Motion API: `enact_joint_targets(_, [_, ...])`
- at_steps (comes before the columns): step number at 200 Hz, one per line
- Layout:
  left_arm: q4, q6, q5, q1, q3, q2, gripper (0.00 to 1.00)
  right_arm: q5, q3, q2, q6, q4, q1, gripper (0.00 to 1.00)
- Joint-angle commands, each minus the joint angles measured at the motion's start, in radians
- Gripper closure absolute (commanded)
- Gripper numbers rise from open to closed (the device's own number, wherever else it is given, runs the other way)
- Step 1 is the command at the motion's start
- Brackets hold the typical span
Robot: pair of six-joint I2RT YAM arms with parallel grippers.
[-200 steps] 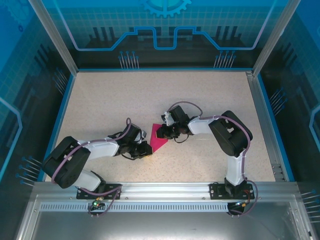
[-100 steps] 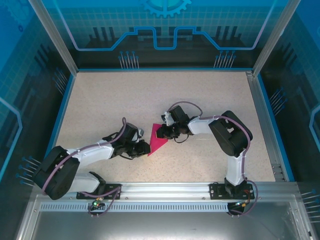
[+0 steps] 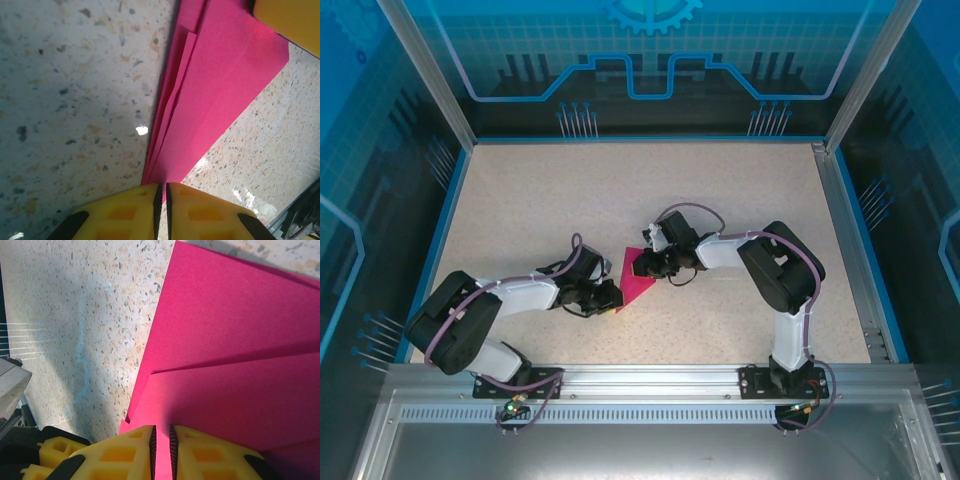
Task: Fold a paper plane with a square sheet of paper (pick it up from the middle)
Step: Fourth fold the wing at the center of the table.
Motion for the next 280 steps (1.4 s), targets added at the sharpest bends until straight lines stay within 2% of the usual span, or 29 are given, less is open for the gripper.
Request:
enact_joint_targets(1, [-0.021, 0.005, -0.037, 0.004, -0.053, 0.021, 0.85, 0.116, -0.046, 0.071, -0.022, -0.116, 0.009, 0.82])
enact_joint_targets(41, [-0.053, 0.013, -0.050, 0.004, -0.059, -0.024, 0.84, 0.113, -0.038, 0.079, -0.023, -0.121, 0.009, 0.82])
enact_joint_targets(97, [-0.105, 0.032, -0.037, 0.004, 0.007, -0.083, 0.80, 0.117, -0.023, 0.081, -0.054, -0.162, 0.009, 0.82])
enact_joint_targets(149, [-0.156, 0.059, -0.024, 0.004, 0.098, -0.096, 0.80, 0.094, -0.020, 0.072, -0.111, -0.189, 0.009, 0.82])
enact_joint_targets(195, [-0.162, 0.049, -0.029, 0.003, 0.126, -0.091, 0.80, 0.074, -0.057, 0.026, -0.218, -0.228, 0.009, 0.81])
enact_joint_targets(236, [-0.152, 0.043, -0.040, 0.004, 0.140, -0.077, 0.78, 0.062, -0.011, 0.002, -0.342, -0.335, 0.007, 0.81])
enact_joint_targets(280, [-0.163, 0.041, -0.080, 0.004, 0.170, -0.059, 0.78, 0.065, 0.013, -0.098, -0.307, -0.342, 0.007, 0.79])
